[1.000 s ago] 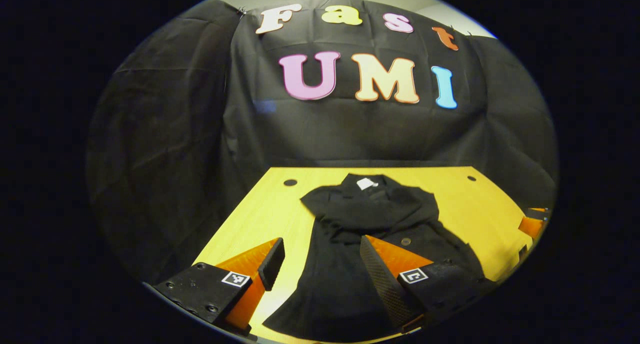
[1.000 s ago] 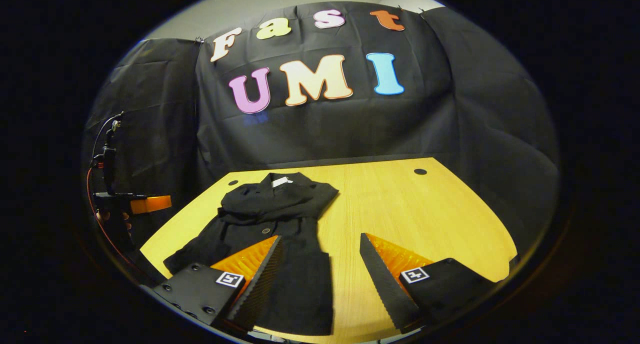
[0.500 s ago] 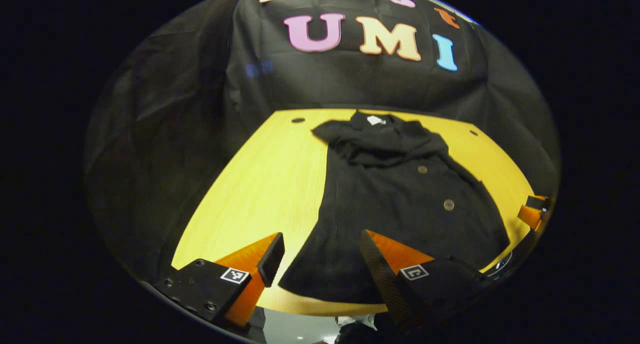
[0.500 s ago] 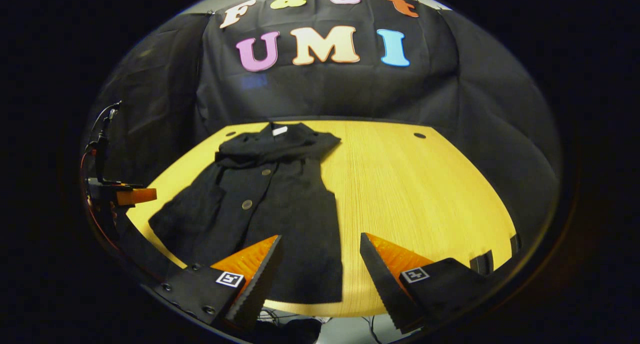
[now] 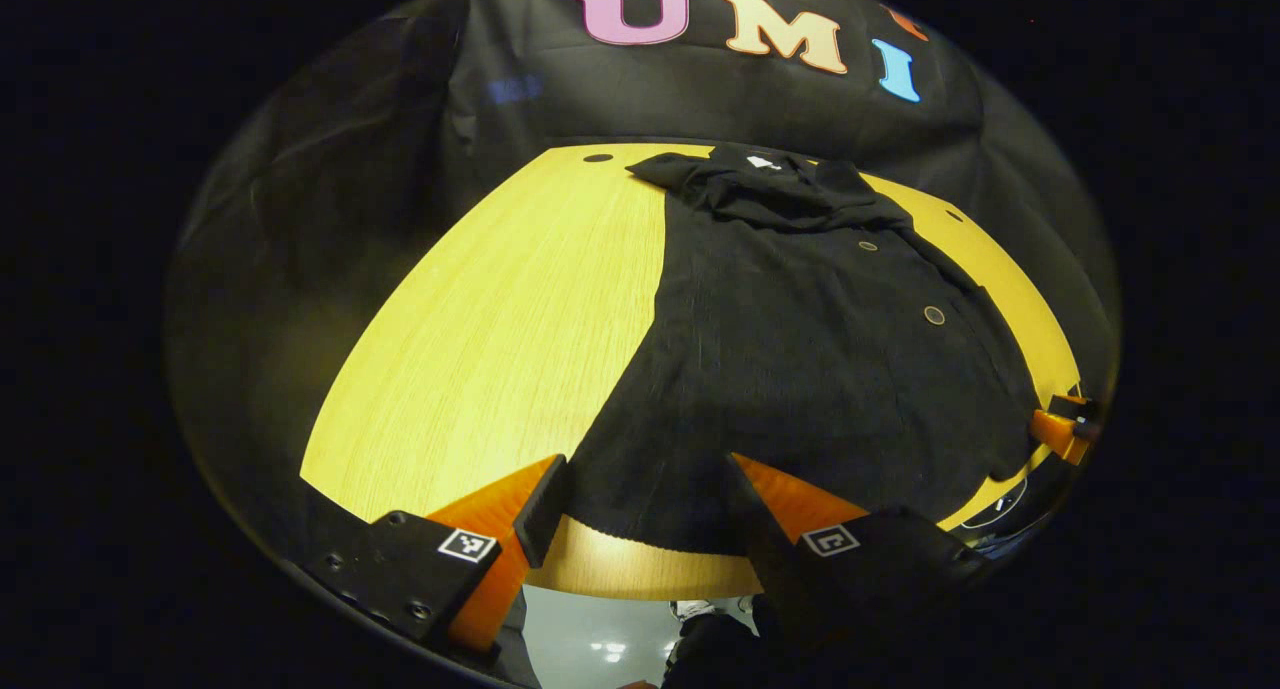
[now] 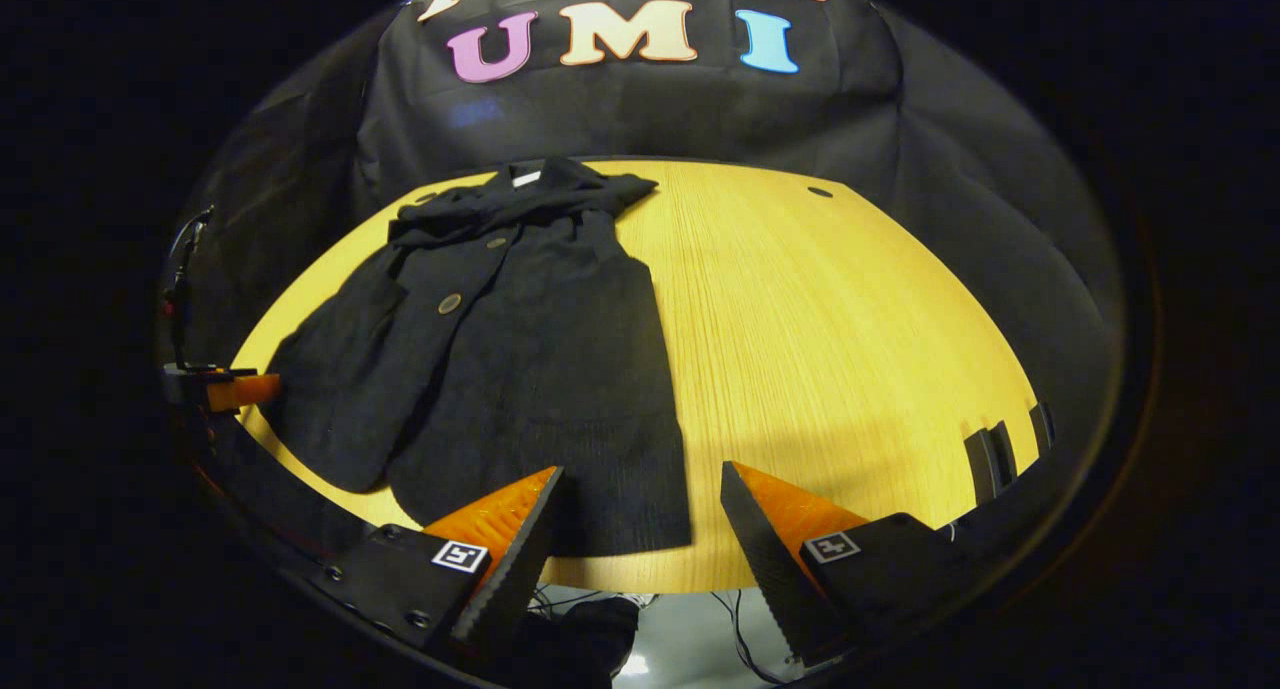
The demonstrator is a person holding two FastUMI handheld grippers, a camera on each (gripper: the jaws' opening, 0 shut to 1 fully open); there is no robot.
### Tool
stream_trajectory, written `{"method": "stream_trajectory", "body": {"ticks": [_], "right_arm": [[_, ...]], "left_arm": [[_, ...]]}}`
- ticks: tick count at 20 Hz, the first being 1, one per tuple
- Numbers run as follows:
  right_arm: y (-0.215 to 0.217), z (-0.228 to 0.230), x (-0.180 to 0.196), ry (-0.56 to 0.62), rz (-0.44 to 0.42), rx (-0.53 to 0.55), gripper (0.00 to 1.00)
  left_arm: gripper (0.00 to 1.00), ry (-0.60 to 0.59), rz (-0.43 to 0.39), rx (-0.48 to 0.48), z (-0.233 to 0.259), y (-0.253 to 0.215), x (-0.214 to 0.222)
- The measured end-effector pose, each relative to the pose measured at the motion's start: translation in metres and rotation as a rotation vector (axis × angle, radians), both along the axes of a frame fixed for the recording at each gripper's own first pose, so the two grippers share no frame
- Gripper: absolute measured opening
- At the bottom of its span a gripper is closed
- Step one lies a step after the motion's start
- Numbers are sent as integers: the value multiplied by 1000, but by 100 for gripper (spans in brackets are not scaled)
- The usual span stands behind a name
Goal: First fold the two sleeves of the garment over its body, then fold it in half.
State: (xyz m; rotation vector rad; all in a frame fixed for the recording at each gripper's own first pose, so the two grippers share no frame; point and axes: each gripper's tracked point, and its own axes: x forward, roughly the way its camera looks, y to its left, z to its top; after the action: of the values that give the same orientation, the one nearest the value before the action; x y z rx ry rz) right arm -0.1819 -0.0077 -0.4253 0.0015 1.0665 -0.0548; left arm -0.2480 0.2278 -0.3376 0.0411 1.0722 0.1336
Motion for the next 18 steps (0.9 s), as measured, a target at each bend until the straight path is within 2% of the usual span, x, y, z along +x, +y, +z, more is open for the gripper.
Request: {"method": "stream_trajectory", "body": {"ticks": [1, 3, 5, 7, 8, 9, 10, 12, 13, 14, 15, 16, 18], "right_arm": [[0, 1, 0, -8, -15, 0, 99], [1, 0, -3, 2, -36, 18, 96], [4, -1, -3, -1, -53, 42, 98], [10, -1, -3, 3, -9, 50, 89], [14, -2, -4, 8, 21, 56, 78], [20, -1, -2, 9, 56, 70, 71], [25, -3, -2, 10, 86, 86, 51], [29, -5, -3, 20, 112, 130, 23], [28, -5, -2, 22, 107, 152, 13], [27, -6, 0, 26, 98, 176, 11], [28, -4, -1, 23, 79, 200, 11], [29, -6, 0, 22, 75, 207, 3], [30, -6, -1, 31, 100, 205, 3]], "left_arm": [[95, 8, -13, -4, -2, 1, -4], [96, -8, -50, -12, -3, 0, -3], [95, -35, -62, -13, -4, 0, -2], [89, -46, -62, -10, -4, -2, -4], [88, -43, -64, -18, -5, -5, -3], [75, -45, -64, -26, -4, -8, -3], [62, -51, -62, -36, -5, -11, -2], [36, -60, -37, -64, -8, -13, -1], [31, -70, -16, -96, -6, -17, -1], [4, -87, 17, -122, -4, -18, 0], [1, -86, 48, -144, -7, -16, 3], [0, -71, 75, -167, -6, -15, -1], [0, -35, 105, -194, -6, -21, -6]]}}
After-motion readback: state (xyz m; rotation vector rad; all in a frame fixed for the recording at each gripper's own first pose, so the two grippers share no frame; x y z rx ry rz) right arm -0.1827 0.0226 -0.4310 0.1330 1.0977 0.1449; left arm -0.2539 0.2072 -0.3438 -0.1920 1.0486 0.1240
